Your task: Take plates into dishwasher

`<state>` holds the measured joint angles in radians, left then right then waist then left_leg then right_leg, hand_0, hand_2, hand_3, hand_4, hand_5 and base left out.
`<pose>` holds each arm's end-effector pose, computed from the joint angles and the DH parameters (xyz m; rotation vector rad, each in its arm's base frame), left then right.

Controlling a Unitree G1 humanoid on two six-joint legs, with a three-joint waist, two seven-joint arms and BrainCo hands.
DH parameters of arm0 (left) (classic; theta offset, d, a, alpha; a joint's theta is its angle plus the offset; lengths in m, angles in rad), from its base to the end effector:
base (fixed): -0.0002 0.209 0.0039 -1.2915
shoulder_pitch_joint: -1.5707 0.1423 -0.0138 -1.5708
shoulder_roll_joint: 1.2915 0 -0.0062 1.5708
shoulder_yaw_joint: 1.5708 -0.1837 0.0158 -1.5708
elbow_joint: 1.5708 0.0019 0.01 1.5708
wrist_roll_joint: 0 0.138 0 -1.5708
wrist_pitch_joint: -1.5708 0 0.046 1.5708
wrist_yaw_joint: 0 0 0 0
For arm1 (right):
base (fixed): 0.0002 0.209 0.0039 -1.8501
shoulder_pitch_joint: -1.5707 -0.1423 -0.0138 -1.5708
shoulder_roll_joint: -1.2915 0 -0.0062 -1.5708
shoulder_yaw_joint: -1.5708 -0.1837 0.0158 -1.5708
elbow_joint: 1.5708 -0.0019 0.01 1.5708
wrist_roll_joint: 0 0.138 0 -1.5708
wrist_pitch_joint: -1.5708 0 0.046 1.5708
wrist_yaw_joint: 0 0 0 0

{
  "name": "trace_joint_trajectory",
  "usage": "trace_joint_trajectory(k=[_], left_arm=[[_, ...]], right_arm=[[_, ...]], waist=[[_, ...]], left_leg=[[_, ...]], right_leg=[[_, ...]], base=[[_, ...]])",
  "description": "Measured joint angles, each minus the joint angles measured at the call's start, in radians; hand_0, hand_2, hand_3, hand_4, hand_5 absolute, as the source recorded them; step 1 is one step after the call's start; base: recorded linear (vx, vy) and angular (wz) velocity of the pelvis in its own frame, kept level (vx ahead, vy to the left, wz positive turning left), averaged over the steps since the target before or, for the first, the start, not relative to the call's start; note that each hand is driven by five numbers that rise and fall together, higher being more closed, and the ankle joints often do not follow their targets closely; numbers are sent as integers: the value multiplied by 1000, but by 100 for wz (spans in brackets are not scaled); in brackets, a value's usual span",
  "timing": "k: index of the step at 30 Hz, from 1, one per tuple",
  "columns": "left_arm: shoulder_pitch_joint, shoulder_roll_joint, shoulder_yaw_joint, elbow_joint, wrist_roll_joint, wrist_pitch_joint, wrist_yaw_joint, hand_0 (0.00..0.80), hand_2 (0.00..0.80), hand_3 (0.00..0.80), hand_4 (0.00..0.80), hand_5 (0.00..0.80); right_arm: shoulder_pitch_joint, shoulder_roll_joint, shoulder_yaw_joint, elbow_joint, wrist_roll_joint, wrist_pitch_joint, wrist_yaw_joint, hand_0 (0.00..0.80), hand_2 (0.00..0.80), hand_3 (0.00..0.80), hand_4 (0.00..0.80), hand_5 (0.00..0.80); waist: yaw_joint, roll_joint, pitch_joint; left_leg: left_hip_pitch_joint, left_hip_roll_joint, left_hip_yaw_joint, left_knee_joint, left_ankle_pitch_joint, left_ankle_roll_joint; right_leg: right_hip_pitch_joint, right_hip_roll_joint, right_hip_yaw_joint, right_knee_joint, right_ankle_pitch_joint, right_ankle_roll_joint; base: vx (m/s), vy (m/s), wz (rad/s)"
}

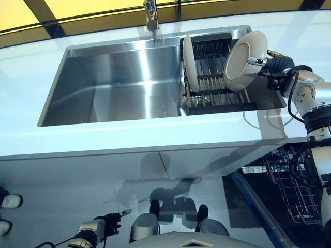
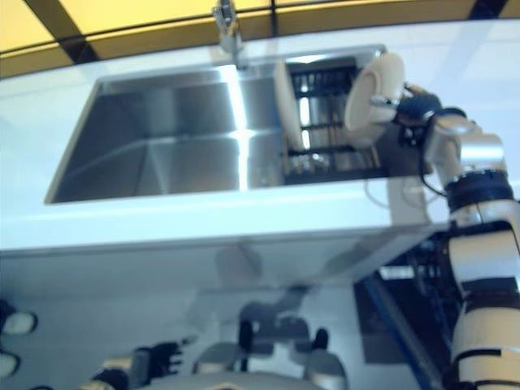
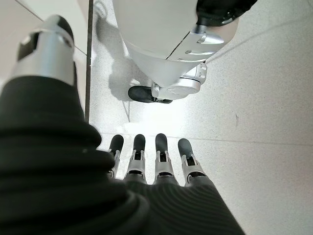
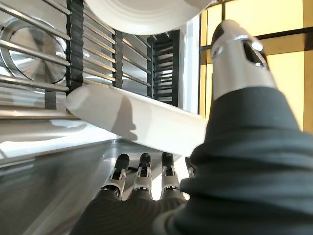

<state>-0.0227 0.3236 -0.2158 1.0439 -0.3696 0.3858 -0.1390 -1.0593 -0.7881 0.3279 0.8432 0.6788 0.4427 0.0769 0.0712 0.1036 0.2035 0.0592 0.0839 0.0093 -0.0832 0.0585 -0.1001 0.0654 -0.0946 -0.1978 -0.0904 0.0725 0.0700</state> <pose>0.0934 0.2371 -0.1029 -0.0564 1.4041 0.0662 0.3406 -0.2772 0.2193 -0.1135 0.2326 -0.0937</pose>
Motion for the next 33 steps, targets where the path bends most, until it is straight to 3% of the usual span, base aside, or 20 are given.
trace_joint_trajectory(k=[6,7,8,10,19,33], left_arm=[[1,0,0,0,-7,3,6,0,0,0,0,0],[0,0,1,1,-8,3,8,0,0,0,0,0],[0,0,1,1,-11,4,9,0,0,0,0,0],[-1,0,1,0,-18,4,11,0,0,0,0,0],[5,0,1,2,-57,8,17,0,0,0,0,0],[2,0,1,1,-56,11,23,0,0,0,0,0]], right_arm=[[-19,0,2,45,-21,16,19,0,0,0,0,0],[-22,0,2,53,-27,18,22,157,157,157,157,157],[-25,0,2,58,-32,22,23,408,408,408,408,408],[-30,0,3,70,-42,25,22,787,787,787,787,787],[-87,0,40,120,-158,15,-33,800,800,800,800,800],[-112,-4,47,143,-197,7,-59,800,800,800,800,800]], waist=[[4,0,0],[5,0,0],[6,0,0],[13,0,0],[36,1,0],[40,-3,-2]], left_leg=[[1,-2,-9,0,3,1],[1,-2,-10,0,3,1],[2,-3,-11,0,3,2],[5,-3,-12,0,4,2],[8,-5,-18,0,6,2],[34,-4,-17,0,8,3]], right_leg=[[5,-2,-8,0,0,0],[7,-2,-9,0,0,0],[9,-3,-10,0,0,0],[12,-3,-11,0,0,0],[19,-6,-17,0,0,0],[48,-6,-24,0,-1,1]], base=[[42,21,4],[20,23,5],[2,21,3],[0,0,0],[-5,7,1],[6,-4,1]])
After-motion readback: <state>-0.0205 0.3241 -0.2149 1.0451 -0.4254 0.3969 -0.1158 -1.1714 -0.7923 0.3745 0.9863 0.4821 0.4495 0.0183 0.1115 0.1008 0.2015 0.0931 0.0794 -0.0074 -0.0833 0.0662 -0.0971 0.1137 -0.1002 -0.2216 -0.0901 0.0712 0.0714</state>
